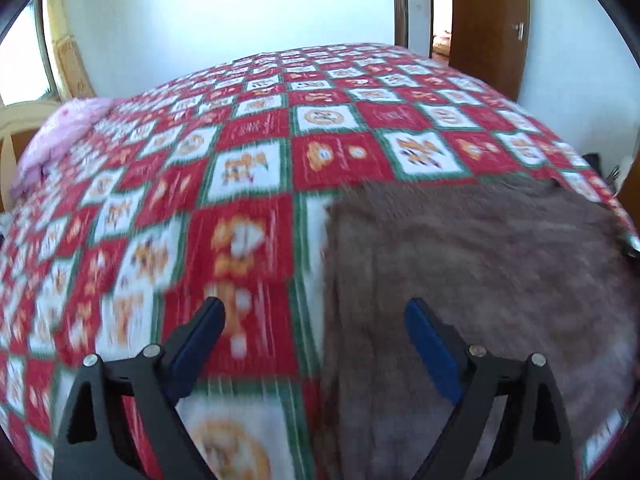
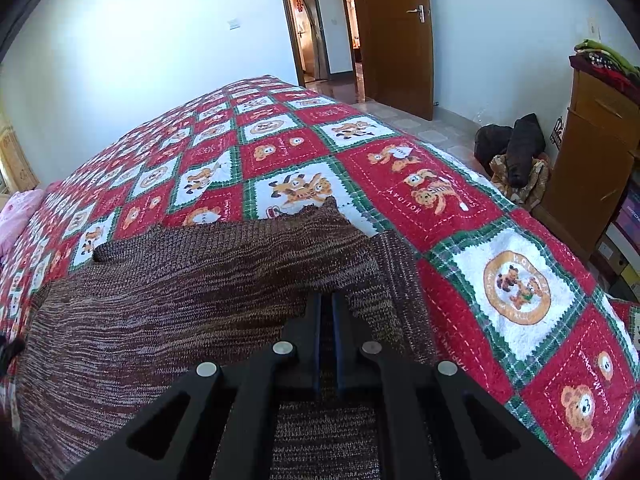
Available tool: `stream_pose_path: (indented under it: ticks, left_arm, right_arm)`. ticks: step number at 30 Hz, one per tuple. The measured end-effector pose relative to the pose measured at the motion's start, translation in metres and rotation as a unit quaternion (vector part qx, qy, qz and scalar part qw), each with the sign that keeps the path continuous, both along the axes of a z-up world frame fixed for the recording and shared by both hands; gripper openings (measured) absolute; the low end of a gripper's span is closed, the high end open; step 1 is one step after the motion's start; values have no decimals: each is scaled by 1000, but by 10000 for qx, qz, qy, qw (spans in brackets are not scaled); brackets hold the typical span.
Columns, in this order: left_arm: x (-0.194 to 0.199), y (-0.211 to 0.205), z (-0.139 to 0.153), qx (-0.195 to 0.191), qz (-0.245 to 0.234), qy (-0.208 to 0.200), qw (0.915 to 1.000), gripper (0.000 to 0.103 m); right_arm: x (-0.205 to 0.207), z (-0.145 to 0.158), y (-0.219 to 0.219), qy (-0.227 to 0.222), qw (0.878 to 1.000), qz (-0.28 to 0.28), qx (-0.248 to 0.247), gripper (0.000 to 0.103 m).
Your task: Fold small clothes
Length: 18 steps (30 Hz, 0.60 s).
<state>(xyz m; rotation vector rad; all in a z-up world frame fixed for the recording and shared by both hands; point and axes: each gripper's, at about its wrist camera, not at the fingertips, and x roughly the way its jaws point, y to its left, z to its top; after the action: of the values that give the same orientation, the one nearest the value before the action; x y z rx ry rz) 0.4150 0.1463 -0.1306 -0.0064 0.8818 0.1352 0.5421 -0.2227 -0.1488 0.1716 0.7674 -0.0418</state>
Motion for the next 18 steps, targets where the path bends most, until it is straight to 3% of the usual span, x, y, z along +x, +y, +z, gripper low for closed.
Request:
stream_pose_path:
  ticks: [5, 9, 11, 13, 16, 18]
  left_arm:
    - [-48, -18, 7, 103, -215, -272, 9993, 94]
    - [-72, -16, 14, 8, -236, -381, 9990, 94]
    - [-83, -7, 16, -136, -122, -451, 9988, 94]
    - [-97, 5, 16, -382, 98, -498, 9980, 94]
    - [-113, 11, 15, -854, 234, -507, 9948, 94]
    - [-119, 7, 13, -871, 224, -446, 9949, 94]
  right_arm:
    - [-2, 2, -2, 96, 9999, 11, 125, 5]
    - [-22, 26, 9, 349, 9990, -226, -173, 6]
    - [-51, 43, 23, 130, 9994, 142, 295, 6]
    - [-81, 50, 50, 226, 9971, 605, 402, 6]
    - [-118, 43, 91, 451, 9897, 1201, 629, 6]
    - [-129, 31, 111, 646, 9863, 1396, 594, 6]
